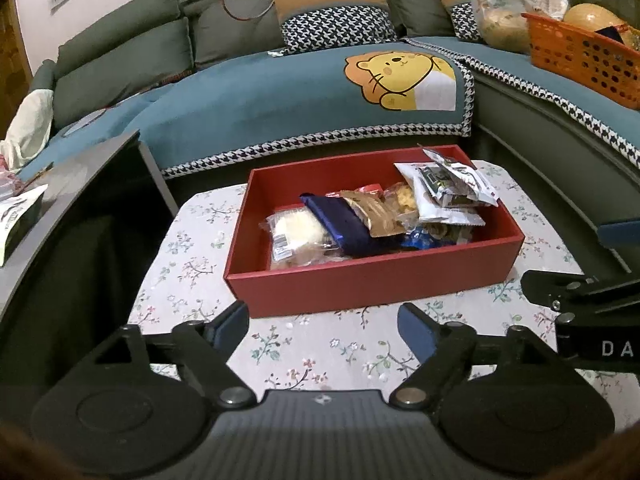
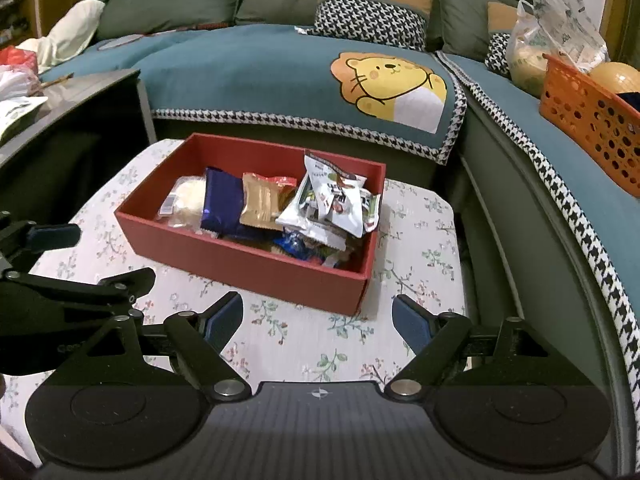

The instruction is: Organize snacks

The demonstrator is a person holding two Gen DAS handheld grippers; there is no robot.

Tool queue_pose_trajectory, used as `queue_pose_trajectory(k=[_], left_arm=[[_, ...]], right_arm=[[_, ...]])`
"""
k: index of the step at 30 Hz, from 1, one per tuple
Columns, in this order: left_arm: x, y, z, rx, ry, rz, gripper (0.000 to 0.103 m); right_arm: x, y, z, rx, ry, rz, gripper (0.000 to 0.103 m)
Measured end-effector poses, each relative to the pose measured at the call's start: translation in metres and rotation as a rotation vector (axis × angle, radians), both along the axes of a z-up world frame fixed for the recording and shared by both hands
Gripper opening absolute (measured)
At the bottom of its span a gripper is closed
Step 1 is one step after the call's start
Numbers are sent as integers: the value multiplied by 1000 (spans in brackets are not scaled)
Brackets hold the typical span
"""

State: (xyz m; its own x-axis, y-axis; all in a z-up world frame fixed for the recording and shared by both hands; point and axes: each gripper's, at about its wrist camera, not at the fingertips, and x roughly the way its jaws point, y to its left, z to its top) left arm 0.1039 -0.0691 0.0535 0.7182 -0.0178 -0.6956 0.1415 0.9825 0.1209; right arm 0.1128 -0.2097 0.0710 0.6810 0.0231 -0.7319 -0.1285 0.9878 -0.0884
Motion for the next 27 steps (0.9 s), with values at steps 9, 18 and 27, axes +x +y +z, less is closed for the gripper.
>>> queue_pose_trajectory(k=[9, 18, 27], left_arm=[[-18, 4, -6, 5, 16, 14, 103], [-40, 1, -12, 30, 27, 22, 103], [-58, 7, -14, 7, 43, 41, 103]], right_arm=[[-17, 2, -5, -11, 13, 0, 87], [-36, 4, -15, -36, 42, -9, 87], [-58, 5, -18, -33, 52, -16, 88]])
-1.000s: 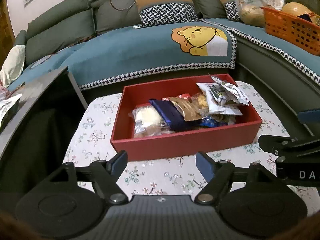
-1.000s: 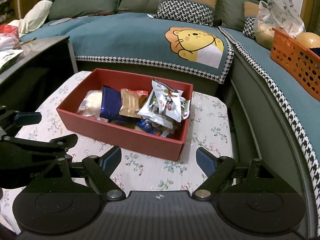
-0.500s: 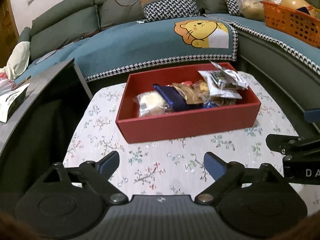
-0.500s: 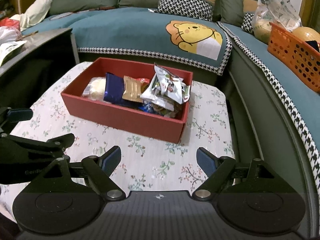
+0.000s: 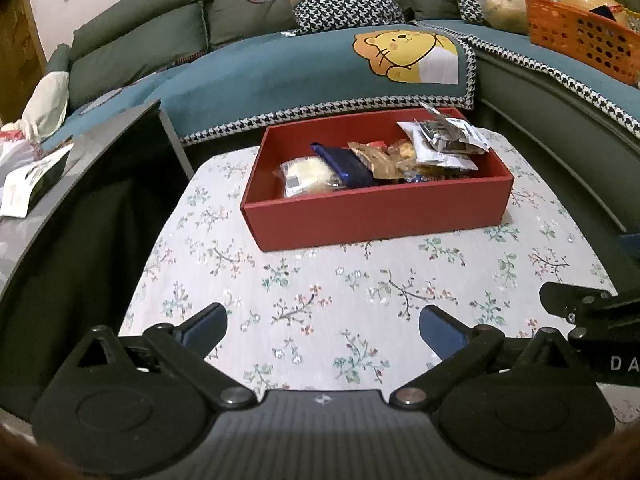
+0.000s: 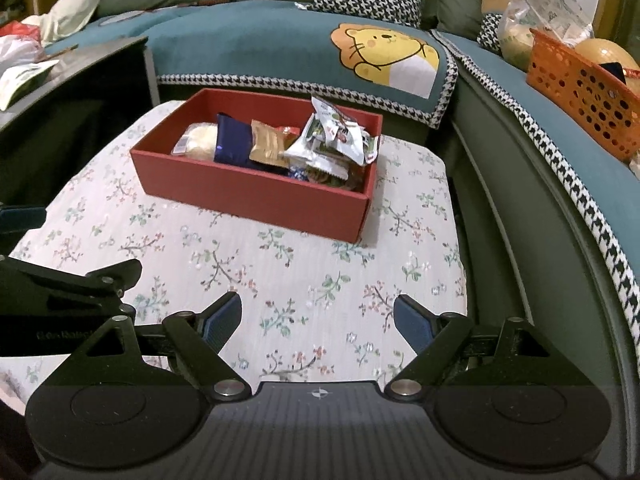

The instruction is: Organize snacks

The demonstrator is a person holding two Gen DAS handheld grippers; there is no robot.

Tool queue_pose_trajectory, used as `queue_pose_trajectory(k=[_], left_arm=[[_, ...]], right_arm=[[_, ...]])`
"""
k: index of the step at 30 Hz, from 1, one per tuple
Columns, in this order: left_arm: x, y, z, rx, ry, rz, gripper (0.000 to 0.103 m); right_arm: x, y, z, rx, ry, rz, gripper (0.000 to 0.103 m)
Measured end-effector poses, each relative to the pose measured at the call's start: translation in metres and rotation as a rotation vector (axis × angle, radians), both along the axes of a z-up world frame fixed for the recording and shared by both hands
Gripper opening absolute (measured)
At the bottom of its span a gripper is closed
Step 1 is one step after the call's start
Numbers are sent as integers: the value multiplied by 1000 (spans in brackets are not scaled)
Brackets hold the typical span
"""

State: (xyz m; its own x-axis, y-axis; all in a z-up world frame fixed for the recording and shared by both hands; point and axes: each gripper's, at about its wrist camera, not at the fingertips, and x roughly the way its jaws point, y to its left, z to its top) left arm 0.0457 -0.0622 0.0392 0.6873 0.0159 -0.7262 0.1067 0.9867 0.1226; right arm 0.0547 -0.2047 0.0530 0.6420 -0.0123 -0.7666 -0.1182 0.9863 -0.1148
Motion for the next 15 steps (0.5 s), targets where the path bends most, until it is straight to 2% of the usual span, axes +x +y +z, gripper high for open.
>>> queue_pose_trajectory(k=[15], left_arm=[[-20, 4, 2, -3, -32, 6, 103]], right_arm=[[-18, 3, 0, 14, -1, 6, 88]])
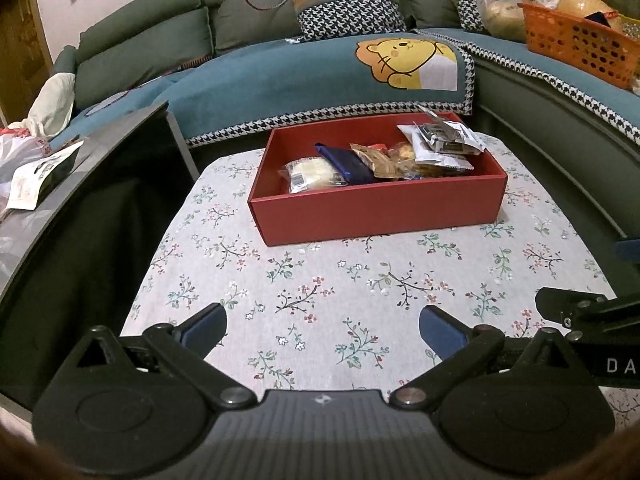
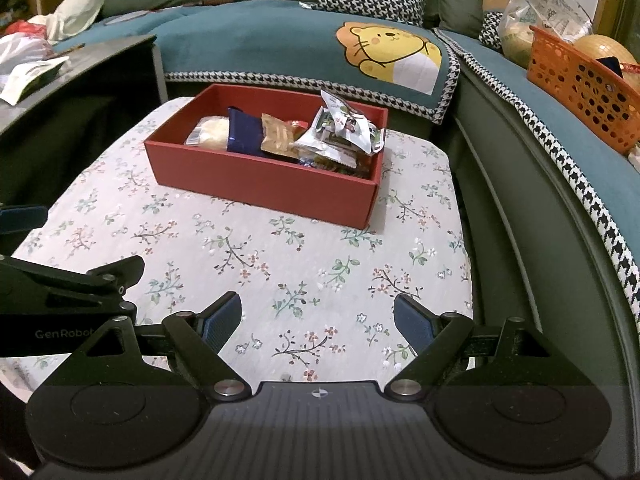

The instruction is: Organize snacks

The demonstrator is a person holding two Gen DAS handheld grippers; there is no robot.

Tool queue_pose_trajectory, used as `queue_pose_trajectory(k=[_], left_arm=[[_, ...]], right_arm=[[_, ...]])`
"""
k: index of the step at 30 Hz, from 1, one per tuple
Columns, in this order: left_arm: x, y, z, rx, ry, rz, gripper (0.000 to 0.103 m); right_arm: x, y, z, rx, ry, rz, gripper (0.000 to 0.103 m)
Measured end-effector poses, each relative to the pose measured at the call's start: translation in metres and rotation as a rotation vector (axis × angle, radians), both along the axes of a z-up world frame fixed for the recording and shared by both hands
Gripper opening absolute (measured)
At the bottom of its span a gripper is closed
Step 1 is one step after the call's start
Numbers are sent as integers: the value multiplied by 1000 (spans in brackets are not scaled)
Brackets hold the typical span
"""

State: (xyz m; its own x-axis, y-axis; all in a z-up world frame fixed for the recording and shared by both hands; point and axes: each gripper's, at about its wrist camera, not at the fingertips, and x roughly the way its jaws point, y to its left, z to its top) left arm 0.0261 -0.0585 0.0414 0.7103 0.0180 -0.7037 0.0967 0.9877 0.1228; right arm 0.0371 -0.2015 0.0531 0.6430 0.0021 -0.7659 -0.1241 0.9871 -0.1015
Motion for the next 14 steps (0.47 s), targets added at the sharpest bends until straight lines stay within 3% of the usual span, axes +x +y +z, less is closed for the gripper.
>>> queue_pose_trajectory(k=[14], left_arm=[[-4, 0, 2, 9, -16, 9, 103]], right_arm=[[-2, 0, 1, 6, -3, 7, 88]])
